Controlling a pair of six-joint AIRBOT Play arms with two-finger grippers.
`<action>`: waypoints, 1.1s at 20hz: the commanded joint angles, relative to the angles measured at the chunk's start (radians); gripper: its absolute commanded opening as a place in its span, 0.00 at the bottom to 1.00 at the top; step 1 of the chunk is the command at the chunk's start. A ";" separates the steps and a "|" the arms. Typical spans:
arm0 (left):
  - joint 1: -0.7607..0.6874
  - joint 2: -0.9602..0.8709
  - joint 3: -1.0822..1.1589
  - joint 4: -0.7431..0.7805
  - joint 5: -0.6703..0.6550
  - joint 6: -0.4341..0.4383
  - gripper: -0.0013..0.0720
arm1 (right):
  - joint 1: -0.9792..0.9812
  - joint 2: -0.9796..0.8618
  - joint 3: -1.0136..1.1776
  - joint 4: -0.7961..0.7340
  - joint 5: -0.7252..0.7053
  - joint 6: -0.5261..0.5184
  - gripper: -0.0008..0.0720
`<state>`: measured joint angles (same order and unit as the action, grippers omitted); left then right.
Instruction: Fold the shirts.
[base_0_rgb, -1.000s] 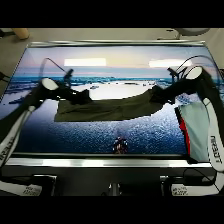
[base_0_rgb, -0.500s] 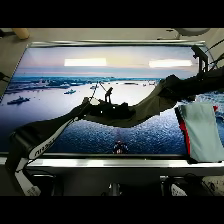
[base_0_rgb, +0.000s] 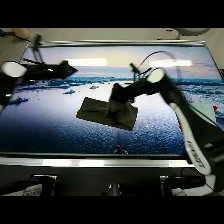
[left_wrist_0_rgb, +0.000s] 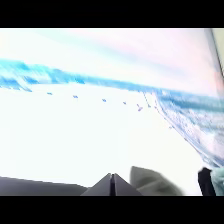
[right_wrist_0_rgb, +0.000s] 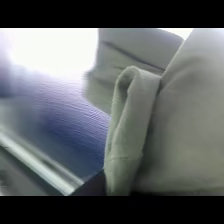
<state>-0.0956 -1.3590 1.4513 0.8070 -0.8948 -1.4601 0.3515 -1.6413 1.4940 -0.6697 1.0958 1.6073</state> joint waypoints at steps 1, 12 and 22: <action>0.154 0.218 0.000 0.105 -0.044 -0.032 0.05 | 0.109 -0.251 0.042 0.464 -0.116 -0.248 0.69; 0.154 0.268 -0.124 0.259 -0.162 -0.032 0.05 | -0.279 -0.072 -0.029 -0.557 0.418 0.056 0.89; 0.098 0.269 -0.152 0.259 -0.151 -0.032 0.05 | -0.206 -0.125 -0.121 0.014 0.096 -0.079 0.05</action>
<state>0.0063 -1.0904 1.3025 1.0649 -1.0550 -1.4929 0.1715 -1.7622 1.3300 -0.8131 1.1816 1.5929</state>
